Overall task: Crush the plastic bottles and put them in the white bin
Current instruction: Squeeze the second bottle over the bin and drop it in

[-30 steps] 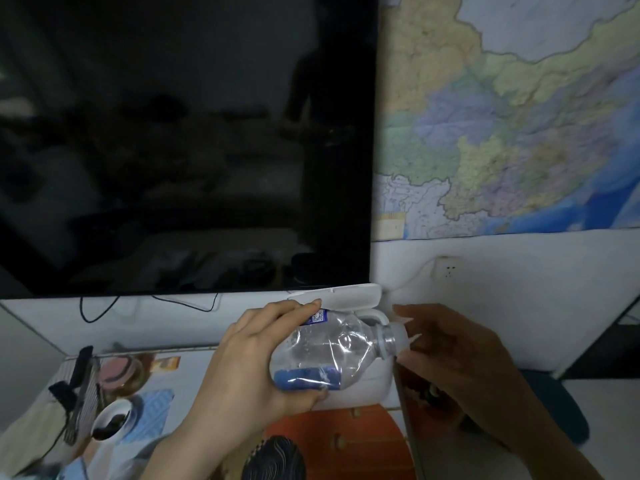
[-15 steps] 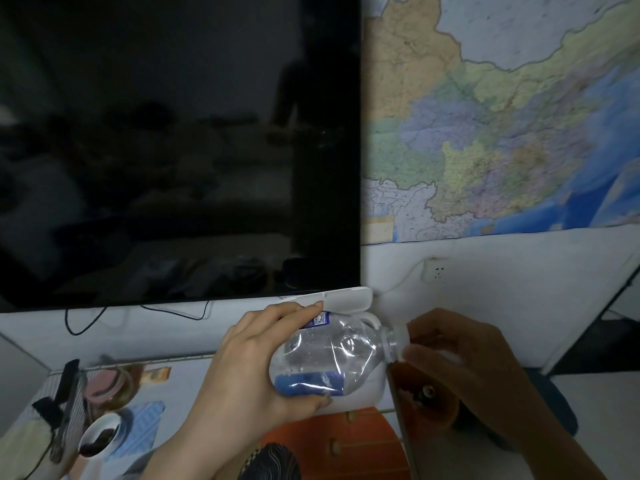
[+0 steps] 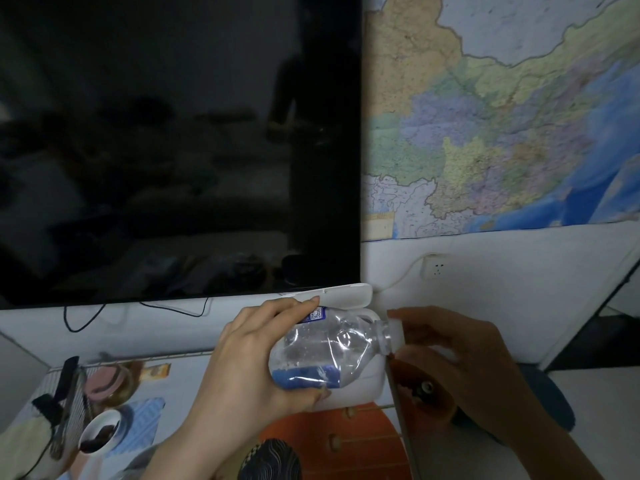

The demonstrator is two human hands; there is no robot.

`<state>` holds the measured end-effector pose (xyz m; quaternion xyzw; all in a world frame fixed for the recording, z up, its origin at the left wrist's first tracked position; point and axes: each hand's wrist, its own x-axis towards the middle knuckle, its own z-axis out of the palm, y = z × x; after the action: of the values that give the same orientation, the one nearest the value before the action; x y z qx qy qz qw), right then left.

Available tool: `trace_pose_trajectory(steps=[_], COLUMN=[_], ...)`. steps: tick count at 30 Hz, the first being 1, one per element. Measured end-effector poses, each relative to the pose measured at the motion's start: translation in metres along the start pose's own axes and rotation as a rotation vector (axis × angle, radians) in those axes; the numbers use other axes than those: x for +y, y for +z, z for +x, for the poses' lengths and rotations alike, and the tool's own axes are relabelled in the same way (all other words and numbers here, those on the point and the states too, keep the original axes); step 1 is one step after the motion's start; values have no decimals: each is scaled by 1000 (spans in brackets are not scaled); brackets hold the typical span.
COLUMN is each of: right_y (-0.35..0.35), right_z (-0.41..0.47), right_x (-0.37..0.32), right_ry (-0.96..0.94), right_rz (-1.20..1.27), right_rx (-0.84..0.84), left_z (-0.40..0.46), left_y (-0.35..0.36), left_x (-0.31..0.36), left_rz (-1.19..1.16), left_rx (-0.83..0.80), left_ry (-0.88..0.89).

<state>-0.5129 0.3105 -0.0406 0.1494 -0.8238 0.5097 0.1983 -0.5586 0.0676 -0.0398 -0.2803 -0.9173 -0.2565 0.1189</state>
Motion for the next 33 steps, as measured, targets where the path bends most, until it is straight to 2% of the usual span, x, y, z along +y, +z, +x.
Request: trace_pose_trajectory(steps=[5,9,18,33], right_y=[10,11,0,6], right_z=[2,1,3,-3], right_x=[0,5,3,4], right_ry=[-32,-29,-146,-73], right_rz=[-43,1,-108,-16], right_rx=[-52,-26,-31,1], left_z=[-2,-6,-7,-6], left_y=[0,0,-3,1], left_x=[-7,-9,-13,-4], left_rz=[14,-13,-108,-84], left_rx=[-4,-17,-18,-5], left_ry=[-10,-19,-31,-7])
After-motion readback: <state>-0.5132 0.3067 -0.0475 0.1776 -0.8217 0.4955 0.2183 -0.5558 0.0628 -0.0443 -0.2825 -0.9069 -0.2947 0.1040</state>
